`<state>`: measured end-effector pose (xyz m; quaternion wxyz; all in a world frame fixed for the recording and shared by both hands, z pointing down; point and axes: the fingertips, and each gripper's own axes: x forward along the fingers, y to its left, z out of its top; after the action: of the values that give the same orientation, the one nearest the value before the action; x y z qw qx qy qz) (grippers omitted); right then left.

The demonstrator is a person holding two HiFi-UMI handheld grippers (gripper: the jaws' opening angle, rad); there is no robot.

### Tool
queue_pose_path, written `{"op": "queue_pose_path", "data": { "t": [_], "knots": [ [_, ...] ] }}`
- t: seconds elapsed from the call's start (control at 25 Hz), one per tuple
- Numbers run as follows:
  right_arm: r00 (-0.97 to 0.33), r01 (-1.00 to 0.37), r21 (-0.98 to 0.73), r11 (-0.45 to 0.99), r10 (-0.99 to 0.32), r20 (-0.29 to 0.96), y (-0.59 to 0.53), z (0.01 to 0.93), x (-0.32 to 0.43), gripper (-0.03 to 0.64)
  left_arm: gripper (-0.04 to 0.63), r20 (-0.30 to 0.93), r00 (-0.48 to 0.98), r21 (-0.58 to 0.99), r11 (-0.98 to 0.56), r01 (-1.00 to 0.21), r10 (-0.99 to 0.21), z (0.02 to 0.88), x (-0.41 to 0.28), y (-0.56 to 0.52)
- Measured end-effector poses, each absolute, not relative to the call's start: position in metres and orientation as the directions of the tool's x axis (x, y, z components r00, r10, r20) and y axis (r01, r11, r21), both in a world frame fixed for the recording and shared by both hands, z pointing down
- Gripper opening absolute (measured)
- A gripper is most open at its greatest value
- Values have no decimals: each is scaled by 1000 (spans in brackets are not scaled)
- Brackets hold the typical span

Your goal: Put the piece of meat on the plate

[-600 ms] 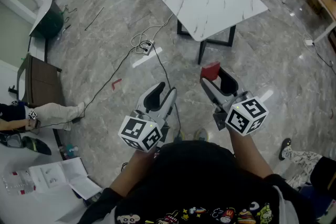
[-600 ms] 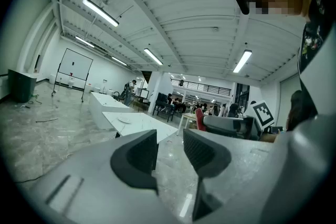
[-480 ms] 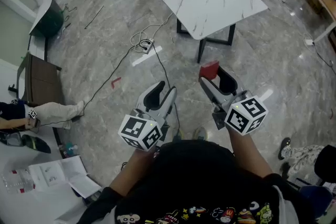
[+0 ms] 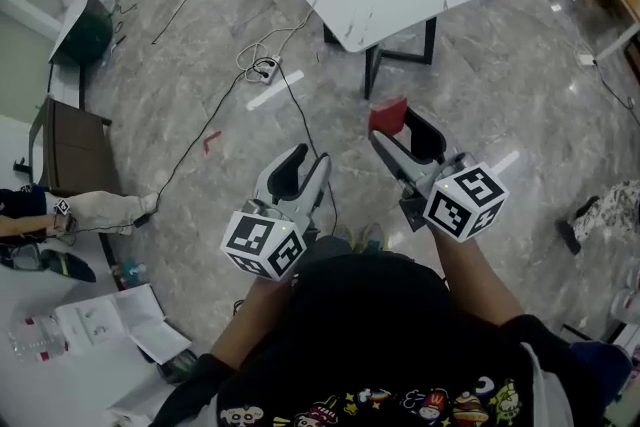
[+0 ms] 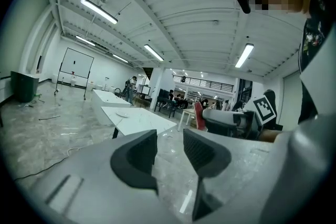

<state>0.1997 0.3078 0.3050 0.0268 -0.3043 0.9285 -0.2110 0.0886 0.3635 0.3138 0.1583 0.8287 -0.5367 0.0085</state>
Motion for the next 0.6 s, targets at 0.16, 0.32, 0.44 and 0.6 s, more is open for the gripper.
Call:
{"op": "queue_pose_path", "data": {
  "t": [0.16,0.32,0.44,0.6],
  "knots": [
    [-812,-550,-423,720,-579,70,310,307,208,296,273,209,425,249,-372,-894,-881,322,93,368],
    [-817,-541,-430,723,-573,65,299,307,204,295,273,210,414,259,-358,-897,-886,324,87,354],
    [-815,-548,-422,722,-574,76,286,309,201,295,273,209,423,259,-367,-893,-882,327,84,339],
    [-809,-560,-417,716,-582,86,259,311,187,295,273,212,436,279,-373,-885,-875,335,69,311]
  ]
}}
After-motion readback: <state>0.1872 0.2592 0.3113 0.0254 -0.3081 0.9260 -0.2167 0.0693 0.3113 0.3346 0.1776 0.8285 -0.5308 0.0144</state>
